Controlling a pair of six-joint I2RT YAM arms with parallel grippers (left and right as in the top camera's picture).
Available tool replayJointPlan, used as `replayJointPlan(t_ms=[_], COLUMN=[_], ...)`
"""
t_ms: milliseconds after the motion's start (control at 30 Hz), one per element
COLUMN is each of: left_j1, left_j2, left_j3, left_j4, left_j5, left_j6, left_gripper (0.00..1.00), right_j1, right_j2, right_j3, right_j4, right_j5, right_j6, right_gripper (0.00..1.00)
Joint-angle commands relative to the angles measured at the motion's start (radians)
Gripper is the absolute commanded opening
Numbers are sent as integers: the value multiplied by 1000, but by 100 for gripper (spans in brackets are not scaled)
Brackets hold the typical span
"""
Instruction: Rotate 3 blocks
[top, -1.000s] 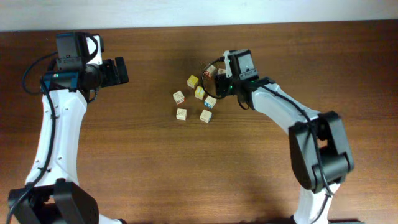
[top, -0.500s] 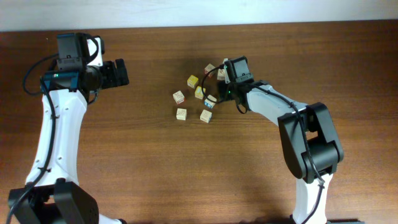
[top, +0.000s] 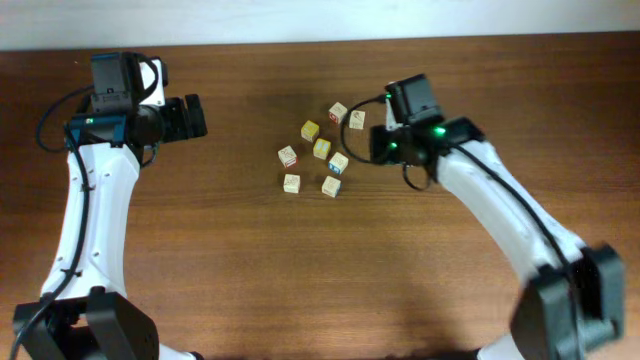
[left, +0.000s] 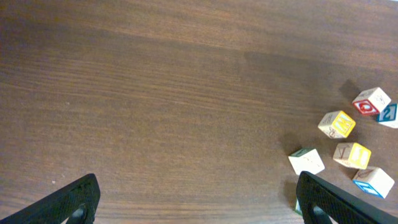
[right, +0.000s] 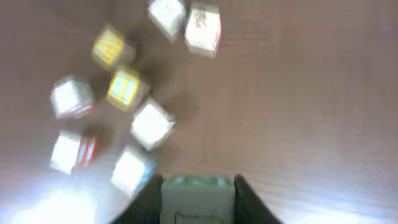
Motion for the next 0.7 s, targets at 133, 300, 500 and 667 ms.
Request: replayJointPlan(t_ms=[133,300,500,667], left_j1=[2,2,2,2], left_j2=[6,6,6,6], left_j3=[18,18,18,18], left_j4=[3,4,4,3], left_j5=[-7,-7,-7,-7], left_j6=[-13,-13,-13,-13], left_gripper=[99,99,99,99], right_j1=[88,90,90,90], right_j2=[-2,-2,48,48], right_j3=[-188,-359,-375,-375], right_j4=[-79,212,193,224], right_j5=[-24,50,80,64], right_j6=[206,261,261,261], right_gripper=[21,18,24,39])
